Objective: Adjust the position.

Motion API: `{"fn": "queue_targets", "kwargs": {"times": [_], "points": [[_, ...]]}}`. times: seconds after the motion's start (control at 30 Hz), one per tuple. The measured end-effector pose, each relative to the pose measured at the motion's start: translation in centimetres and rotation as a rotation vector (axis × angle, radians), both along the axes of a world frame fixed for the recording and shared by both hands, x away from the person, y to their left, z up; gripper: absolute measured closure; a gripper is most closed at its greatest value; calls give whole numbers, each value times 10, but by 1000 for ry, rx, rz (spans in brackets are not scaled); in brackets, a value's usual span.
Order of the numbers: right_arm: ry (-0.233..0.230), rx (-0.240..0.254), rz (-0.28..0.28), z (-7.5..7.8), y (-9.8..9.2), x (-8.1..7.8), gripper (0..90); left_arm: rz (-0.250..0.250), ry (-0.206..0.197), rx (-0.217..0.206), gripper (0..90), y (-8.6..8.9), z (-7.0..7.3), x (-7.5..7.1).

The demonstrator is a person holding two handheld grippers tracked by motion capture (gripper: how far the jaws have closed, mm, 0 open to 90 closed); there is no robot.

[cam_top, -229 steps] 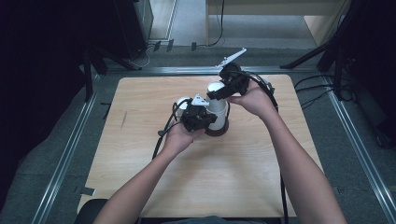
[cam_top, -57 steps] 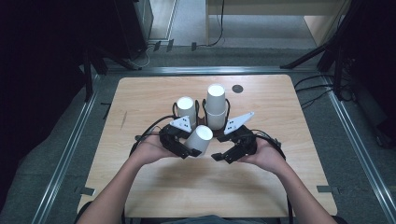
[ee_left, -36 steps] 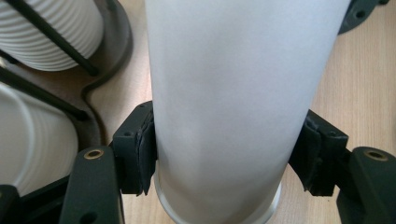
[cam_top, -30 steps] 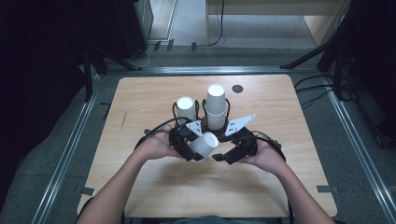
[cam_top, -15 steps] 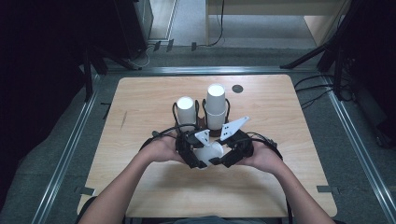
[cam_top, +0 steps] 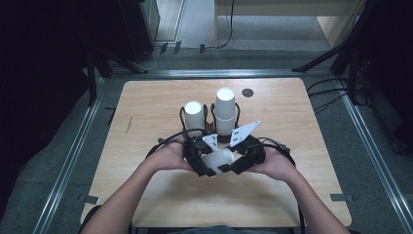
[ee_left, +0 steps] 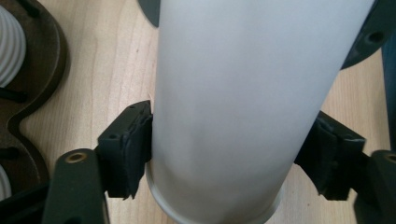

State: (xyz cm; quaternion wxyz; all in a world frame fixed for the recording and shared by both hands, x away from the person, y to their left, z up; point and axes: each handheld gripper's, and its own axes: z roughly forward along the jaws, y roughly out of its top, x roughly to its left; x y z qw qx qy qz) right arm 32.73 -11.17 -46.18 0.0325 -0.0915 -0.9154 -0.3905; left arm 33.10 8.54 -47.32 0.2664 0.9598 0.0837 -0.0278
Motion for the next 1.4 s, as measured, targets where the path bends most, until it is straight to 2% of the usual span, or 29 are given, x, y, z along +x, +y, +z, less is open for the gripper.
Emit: {"fn": "queue_targets", "kwargs": {"times": [0.13, 0.17, 0.23, 0.3, 0.5, 0.63, 0.7, 0.77, 0.9, 0.93, 0.97, 1.07, 1.17, 1.27, 1.4], "points": [[-4, -4, -17, 0, -4, 1, 345, 22, -12, -24, 173, 5, -1, 0], [-5, 1, -23, 0, -5, 3, 344, 32, -10, -37, 137, 6, -1, 0], [-5, 4, -24, 1, -6, 3, 344, 51, -11, -57, 129, 8, -1, 0], [-6, 9, -35, 2, -8, 3, 343, 62, -27, -81, 84, 9, 0, 1], [-2, 31, -49, 4, -13, 5, 343, 111, -37, -174, 84, 18, 3, 1], [-3, 33, -57, 4, -15, 7, 342, 126, -56, -190, 90, 20, 3, 1], [1, 33, -62, 3, -15, 8, 342, 144, -35, -233, 90, 22, 2, 1], [5, 45, -66, 4, -16, 8, 342, 151, -22, -257, 90, 22, 0, 2], [10, 64, -68, 6, -16, 9, 342, 152, -22, -258, 88, 20, -5, 0], [13, 70, -68, 7, -17, 9, 342, 151, -28, -265, 88, 21, -6, -1], [21, 90, -68, 10, -17, 10, 342, 154, -17, -285, 90, 21, -7, -2], [21, 103, -68, 12, -17, 10, 342, 152, -30, -297, 111, 22, -8, -2], [19, 107, -67, 15, -17, 10, 342, 162, -15, -331, 129, 25, -9, -1], [24, 142, -60, 20, -17, 10, 342, 169, -19, -342, 129, 27, -10, -1], [25, 161, -54, 23, -17, 10, 342, 170, -25, -353, 130, 29, -9, -2]]}}
